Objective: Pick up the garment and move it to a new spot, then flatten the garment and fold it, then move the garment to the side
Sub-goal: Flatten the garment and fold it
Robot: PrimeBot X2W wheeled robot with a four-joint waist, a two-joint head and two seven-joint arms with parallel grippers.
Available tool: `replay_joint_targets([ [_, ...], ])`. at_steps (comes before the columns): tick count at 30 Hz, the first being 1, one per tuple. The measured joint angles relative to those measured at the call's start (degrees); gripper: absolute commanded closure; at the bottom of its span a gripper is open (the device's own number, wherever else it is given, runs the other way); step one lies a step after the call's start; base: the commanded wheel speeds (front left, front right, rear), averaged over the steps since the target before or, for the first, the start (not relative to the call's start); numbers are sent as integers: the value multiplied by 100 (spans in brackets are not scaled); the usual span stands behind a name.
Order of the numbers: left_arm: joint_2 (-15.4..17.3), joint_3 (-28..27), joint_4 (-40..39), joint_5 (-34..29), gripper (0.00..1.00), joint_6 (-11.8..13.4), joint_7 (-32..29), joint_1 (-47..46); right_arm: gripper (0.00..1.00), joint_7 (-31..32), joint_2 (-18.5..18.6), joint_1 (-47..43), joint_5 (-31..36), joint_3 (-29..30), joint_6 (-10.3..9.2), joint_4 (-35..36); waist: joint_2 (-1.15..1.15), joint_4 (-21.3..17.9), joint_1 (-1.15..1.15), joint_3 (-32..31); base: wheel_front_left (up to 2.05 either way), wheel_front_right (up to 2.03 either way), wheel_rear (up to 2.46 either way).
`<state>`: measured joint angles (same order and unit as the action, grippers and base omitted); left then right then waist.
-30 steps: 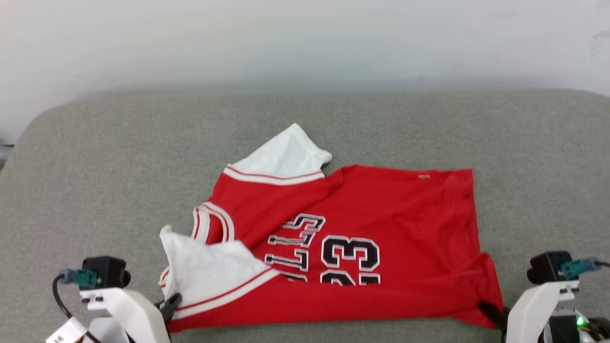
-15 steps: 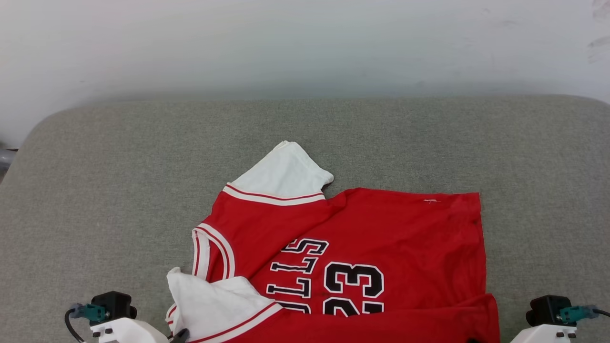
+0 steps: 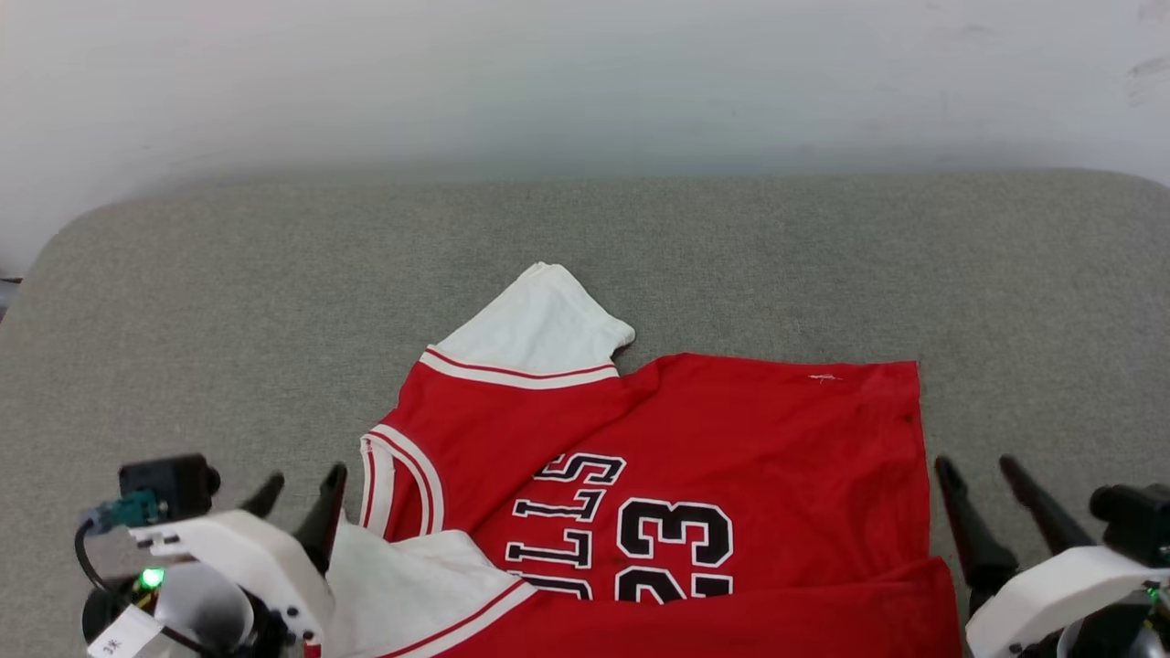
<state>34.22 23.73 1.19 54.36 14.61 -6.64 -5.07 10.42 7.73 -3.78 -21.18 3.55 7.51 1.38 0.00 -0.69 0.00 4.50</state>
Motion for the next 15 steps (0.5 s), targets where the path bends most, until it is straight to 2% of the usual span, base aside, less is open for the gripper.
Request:
replay_joint_targets([
  [3, -29, -13, -42, -247, 0, -49, 301, -271, 0, -369, -63, 168, 244, 93, 1, 186, 0, -41, 0, 82, 0, 0, 0],
  [9, -147, -18, 25, -617, 0, -151, 754, -899, 0, -721, -157, 482, 603, 131, 1, 575, 0, -167, 1, 384, 0, 0, 0],
  [15, -244, 36, 345, -724, 0, -381, 704, -1738, 0, -794, -253, 849, 732, 24, 1, 827, 0, -343, 1, 903, 0, 0, 0],
])
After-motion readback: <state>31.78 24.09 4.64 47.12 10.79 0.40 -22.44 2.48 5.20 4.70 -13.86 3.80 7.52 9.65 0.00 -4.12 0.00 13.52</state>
